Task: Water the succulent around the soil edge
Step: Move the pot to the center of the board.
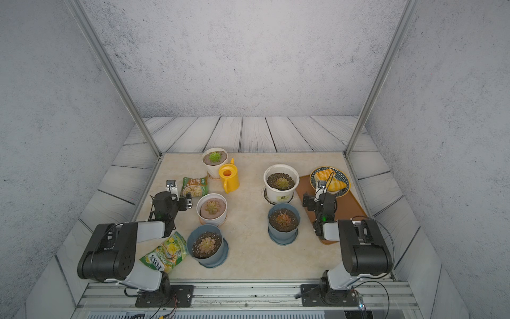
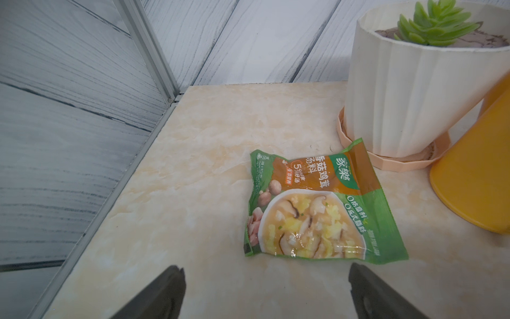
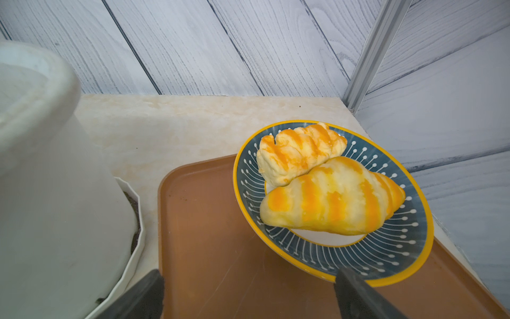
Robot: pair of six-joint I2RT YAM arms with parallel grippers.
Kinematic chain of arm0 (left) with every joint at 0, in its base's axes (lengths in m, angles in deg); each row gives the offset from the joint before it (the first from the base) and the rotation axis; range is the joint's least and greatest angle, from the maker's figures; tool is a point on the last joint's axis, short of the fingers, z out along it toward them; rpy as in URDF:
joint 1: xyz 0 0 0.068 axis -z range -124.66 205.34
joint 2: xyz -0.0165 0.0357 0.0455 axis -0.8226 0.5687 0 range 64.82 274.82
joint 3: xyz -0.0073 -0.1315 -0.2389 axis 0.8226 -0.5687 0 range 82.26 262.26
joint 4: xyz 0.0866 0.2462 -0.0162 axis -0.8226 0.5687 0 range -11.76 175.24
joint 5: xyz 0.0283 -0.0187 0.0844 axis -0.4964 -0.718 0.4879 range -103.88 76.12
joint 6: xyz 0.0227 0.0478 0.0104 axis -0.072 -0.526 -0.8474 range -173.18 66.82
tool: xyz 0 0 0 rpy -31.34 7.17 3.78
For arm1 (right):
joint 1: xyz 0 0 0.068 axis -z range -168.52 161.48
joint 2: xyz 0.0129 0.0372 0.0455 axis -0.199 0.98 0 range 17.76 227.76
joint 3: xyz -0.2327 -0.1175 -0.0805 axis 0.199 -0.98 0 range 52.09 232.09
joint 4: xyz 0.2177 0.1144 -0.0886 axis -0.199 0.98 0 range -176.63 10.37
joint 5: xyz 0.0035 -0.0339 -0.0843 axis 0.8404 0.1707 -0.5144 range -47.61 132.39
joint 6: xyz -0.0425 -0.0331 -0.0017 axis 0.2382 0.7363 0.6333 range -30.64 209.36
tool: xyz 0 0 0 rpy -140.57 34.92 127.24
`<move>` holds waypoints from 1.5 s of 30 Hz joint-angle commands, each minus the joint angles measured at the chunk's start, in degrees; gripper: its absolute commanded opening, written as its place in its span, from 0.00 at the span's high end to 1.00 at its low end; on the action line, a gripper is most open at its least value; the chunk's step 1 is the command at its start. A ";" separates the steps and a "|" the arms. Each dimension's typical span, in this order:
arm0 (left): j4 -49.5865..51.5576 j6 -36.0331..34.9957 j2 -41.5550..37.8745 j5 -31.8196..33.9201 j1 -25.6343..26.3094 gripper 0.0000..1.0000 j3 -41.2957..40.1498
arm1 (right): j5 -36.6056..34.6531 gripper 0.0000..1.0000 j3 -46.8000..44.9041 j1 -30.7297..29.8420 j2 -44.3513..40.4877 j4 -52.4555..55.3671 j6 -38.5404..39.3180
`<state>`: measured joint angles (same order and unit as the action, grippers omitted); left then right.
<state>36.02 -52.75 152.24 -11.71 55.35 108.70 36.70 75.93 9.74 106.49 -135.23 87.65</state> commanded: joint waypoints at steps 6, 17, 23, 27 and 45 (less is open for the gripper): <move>0.35 0.45 0.15 -0.59 -0.42 0.02 0.73 | -7.75 0.00 -3.24 -0.06 -2.61 -4.60 -2.78; 15.80 2.74 -10.44 2.93 -0.15 0.02 4.58 | -16.19 0.00 13.85 -0.45 -28.92 50.28 -18.98; 31.42 26.63 -18.65 11.92 0.25 0.02 9.47 | -5.24 0.00 15.65 -3.45 -41.27 61.40 -21.83; 48.46 41.70 -21.76 13.25 0.10 0.02 15.72 | 0.20 0.00 16.04 -6.19 -46.80 65.24 -22.32; 49.46 40.36 4.02 -16.57 -0.30 0.29 44.52 | 0.17 0.03 11.63 -22.40 -50.23 61.27 -19.58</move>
<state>80.81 -9.87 152.55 -22.77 55.35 147.21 37.11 86.57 -11.87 56.08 -72.96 67.26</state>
